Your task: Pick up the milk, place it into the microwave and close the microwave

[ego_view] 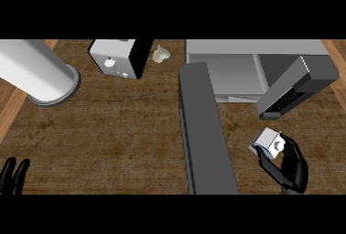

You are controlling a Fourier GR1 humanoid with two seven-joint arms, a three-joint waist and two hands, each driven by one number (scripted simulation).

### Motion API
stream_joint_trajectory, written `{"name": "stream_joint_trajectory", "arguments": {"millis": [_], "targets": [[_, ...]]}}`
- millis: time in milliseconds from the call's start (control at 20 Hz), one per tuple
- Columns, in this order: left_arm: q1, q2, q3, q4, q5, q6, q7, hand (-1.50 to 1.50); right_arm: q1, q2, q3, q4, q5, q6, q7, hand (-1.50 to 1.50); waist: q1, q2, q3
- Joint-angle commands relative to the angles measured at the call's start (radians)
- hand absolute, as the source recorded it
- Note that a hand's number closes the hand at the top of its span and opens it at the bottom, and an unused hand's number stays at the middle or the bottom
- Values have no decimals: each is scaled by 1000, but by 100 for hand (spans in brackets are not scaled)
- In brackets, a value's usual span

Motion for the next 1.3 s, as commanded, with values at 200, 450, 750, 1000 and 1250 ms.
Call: {"name": "stream_joint_trajectory", "arguments": {"millis": [200,450,750,1000,1250], "targets": [[-24,16,62,27,42,-4,10,-150,-15,38,-54,-101,-2,-204,-50,150,-8,-2,-1],[41,2,17,18,41,-54,-20,-150,-86,-72,11,-21,42,18,-20,150,6,0,0],[-5,3,52,42,47,-45,-36,-150,-105,-172,116,-42,78,300,-7,150,1,-1,-1],[18,-11,-10,34,0,-31,-46,-150,-96,-79,194,-160,86,302,65,150,-9,-3,-1],[-32,8,92,55,92,-50,6,-150,-49,-80,222,-426,75,241,222,150,-15,-4,-2]]}}
